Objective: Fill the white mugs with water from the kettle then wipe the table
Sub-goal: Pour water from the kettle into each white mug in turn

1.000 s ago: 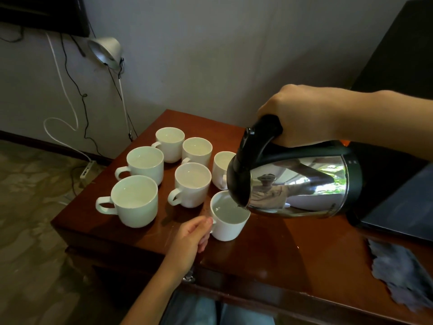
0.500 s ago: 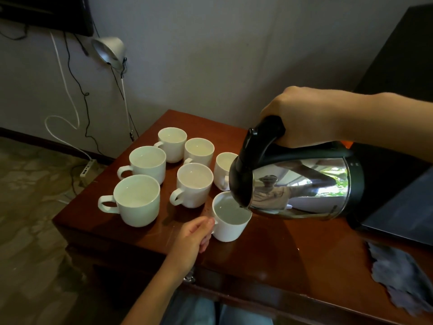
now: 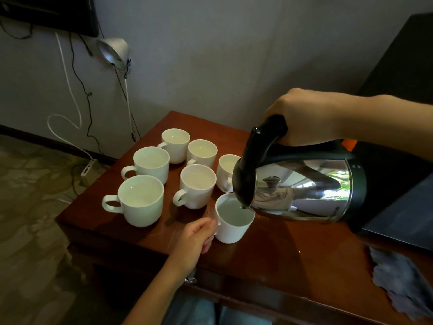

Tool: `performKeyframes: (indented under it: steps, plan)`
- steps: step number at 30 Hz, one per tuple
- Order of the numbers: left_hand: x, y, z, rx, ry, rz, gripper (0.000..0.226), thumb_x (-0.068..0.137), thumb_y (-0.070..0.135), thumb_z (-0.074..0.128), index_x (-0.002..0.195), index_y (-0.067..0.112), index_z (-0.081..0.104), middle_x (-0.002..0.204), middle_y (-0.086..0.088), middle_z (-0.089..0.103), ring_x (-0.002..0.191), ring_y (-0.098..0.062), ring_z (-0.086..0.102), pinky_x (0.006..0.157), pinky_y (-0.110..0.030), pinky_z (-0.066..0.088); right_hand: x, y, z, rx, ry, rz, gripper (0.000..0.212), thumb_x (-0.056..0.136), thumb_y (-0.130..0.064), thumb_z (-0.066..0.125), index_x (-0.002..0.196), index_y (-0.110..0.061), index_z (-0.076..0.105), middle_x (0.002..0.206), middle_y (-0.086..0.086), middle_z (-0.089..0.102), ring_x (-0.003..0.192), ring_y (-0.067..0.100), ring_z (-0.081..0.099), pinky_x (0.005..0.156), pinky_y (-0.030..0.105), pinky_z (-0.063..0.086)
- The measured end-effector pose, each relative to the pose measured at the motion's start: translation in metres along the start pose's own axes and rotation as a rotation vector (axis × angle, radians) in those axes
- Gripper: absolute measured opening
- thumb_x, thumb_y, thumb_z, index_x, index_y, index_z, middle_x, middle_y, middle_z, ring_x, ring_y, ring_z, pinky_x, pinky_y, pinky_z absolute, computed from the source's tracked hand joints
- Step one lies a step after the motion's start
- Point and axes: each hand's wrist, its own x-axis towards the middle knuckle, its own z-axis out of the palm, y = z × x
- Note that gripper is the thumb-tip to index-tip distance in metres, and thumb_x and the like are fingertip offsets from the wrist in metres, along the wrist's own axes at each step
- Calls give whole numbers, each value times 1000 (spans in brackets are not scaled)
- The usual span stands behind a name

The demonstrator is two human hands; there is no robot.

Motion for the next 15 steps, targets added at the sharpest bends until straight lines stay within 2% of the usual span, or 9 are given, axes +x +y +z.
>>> performKeyframes:
  steps: [4,10,15]
  plan:
    - [0,0,-1,-11,-9,-4,42,97,15,44,55,12,38,50,-2,32,46,-9,32,49,-16,29,0,1,-1,4,11,-9,6,80,-19,64,80,-24,61,73,-3,61,67,17,59,67,38,53]
    - [1,-2,-1,-40,-19,-3,41,96,19,49,56,12,39,50,2,32,46,-10,32,50,-21,28,-1,-4,-3,18,2,-5,24,80,-18,65,66,-33,51,70,-5,59,66,15,58,64,34,51]
    - [2,-1,-2,-51,-37,0,40,91,26,52,58,10,38,49,3,32,45,-9,31,49,-21,27,1,-6,-7,-4,-5,5,23,80,-18,65,67,-32,52,71,-4,60,66,16,58,64,34,51]
